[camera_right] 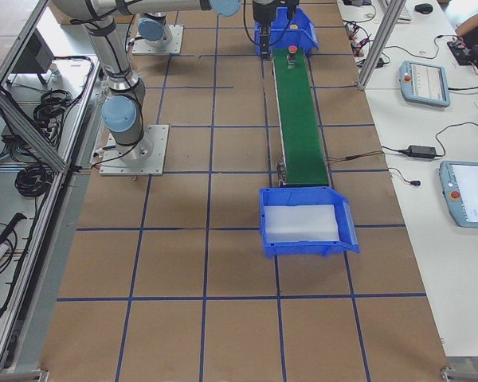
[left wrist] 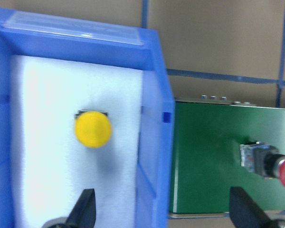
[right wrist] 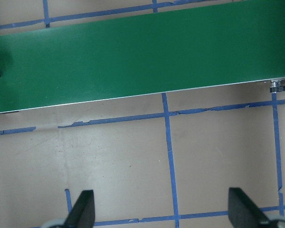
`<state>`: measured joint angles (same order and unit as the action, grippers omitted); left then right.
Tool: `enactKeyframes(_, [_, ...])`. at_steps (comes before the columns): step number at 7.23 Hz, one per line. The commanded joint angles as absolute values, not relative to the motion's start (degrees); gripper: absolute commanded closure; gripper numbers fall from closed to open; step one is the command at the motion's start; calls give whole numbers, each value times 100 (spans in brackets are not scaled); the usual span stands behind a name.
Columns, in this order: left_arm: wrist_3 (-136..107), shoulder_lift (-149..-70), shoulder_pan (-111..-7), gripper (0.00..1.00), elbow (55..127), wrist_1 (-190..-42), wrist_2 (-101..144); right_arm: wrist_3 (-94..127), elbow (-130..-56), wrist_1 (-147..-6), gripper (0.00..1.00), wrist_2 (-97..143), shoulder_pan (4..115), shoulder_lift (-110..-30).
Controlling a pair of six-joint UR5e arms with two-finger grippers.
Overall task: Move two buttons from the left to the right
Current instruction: 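Open the left gripper to release the red button on the belt, then move the left gripper back over the yellow button in the bin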
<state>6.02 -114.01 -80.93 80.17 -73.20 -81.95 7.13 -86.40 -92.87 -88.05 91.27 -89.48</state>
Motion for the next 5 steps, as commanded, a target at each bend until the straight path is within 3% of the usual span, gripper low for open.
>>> enactKeyframes(1, [1580, -11539, -7831, 0, 8015, -7313, -8577, 712, -8640, -9281, 0, -8807, 9132, -8947])
enactKeyframes(5, [1371, -12103, -7840, 0, 8269, -6583, -8253, 712, -8657, -9246, 0, -8807, 9158, -8947])
